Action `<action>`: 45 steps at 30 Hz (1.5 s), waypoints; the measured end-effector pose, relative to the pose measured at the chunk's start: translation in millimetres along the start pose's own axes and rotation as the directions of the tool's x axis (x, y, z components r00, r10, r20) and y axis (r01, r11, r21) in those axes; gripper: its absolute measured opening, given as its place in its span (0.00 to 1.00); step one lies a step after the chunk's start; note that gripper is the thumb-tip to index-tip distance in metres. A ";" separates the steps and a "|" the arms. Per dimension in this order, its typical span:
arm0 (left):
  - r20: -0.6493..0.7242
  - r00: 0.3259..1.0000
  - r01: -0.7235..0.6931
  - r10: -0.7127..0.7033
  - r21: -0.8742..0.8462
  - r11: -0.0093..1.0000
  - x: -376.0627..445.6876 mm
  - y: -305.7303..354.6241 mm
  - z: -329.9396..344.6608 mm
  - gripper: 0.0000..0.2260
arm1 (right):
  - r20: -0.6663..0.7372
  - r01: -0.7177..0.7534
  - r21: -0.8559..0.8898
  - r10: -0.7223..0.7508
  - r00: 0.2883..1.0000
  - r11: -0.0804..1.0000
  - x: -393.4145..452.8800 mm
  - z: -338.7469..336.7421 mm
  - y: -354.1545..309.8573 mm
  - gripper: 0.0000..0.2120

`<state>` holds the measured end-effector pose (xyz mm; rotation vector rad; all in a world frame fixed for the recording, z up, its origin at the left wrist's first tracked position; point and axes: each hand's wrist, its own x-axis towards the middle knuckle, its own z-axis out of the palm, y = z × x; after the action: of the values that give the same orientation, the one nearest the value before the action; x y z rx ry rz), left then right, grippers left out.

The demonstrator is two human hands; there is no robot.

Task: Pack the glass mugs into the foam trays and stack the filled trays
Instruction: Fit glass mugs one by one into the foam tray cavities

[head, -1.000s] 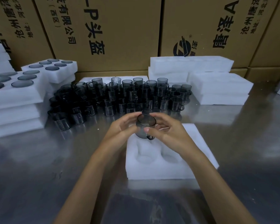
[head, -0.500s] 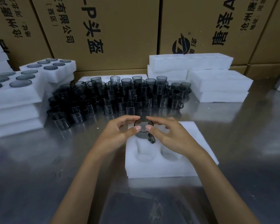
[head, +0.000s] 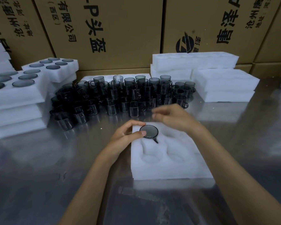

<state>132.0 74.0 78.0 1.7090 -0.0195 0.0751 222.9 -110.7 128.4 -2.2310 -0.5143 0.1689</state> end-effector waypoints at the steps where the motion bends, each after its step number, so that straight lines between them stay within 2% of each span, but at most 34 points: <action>1: -0.010 1.000 -0.006 0.005 -0.026 1.000 0.9 -2.1 0.0 0.15 | -0.033 -0.011 0.061 0.013 0.999 0.998 17.2 0.5 -5.0 0.14; 2: -0.024 1.000 -0.018 0.016 -0.048 0.999 2.3 -3.9 0.1 0.15 | -0.056 -0.028 0.103 0.034 0.998 0.994 34.7 2.3 -10.6 0.15; 6: -0.106 0.994 -0.012 0.000 -0.109 0.994 9.7 -8.2 -0.5 0.14 | -0.127 -0.123 0.200 0.151 0.980 0.972 95.8 20.9 -24.8 0.06; 10: -0.119 0.991 0.046 -0.066 -0.163 0.986 17.7 -11.6 -3.8 0.14 | -0.193 -0.156 0.232 0.203 0.960 0.960 129.3 46.3 -23.7 0.11; 14: -0.148 0.984 0.060 -0.097 -0.237 0.970 21.3 -15.2 -5.7 0.08 | -0.207 -0.167 0.374 0.258 0.944 0.912 139.8 52.5 -18.6 0.10; 20: -0.298 0.946 0.023 -0.130 -0.337 0.941 23.6 -14.8 -1.9 0.05 | -0.129 -0.064 0.356 0.117 0.985 0.932 110.8 23.9 -22.7 0.05; 23: -0.386 0.920 -0.012 -0.074 -0.217 0.976 19.6 -6.8 -0.9 0.10 | -0.074 -0.007 0.346 0.034 0.997 0.938 69.3 -1.9 -24.7 0.04; 26: -0.429 0.897 -0.144 0.110 -0.047 0.988 11.7 9.8 6.2 0.18 | -0.031 0.041 0.326 -0.033 0.999 0.944 15.8 -17.0 -16.6 0.06; 29: -0.319 0.918 -0.220 0.237 0.088 0.971 3.5 24.7 22.7 0.26 | -0.002 0.070 0.290 -0.073 0.997 0.954 -34.7 -21.9 -0.6 0.06; 33: -0.133 0.933 -0.293 0.334 0.258 0.921 -0.4 36.0 49.6 0.28 | -0.033 0.068 0.322 -0.061 0.998 0.944 -72.3 -28.4 23.4 0.06; 36: -0.034 0.962 -0.247 0.272 0.329 0.912 2.1 40.3 55.6 0.27 | -0.083 0.068 0.332 -0.043 0.996 0.941 -79.6 -30.5 36.8 0.09; 38: 0.036 0.975 -0.214 0.218 0.401 0.891 6.6 42.2 56.9 0.27 | -0.206 0.094 0.322 -0.027 0.978 0.942 -76.9 -30.7 43.3 0.14; 40: 0.068 0.981 -0.195 0.184 0.453 0.870 11.3 42.6 58.1 0.27 | -0.323 0.142 0.314 -0.035 0.946 0.939 -73.2 -30.6 46.9 0.10; 41: 0.077 0.982 -0.188 0.172 0.474 0.860 13.1 42.5 59.2 0.27 | -0.332 0.158 0.304 -0.051 0.942 0.939 -72.3 -30.1 48.1 0.05; 45: 0.122 0.983 -0.180 0.138 0.478 0.859 16.0 36.3 62.0 0.27 | -0.210 0.162 0.181 -0.122 0.970 0.970 -70.6 -27.9 54.0 0.14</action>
<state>148.3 8.0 106.3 2.2172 -0.2231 0.1410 183.4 -191.0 102.4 -1.9829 -0.5231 -0.0743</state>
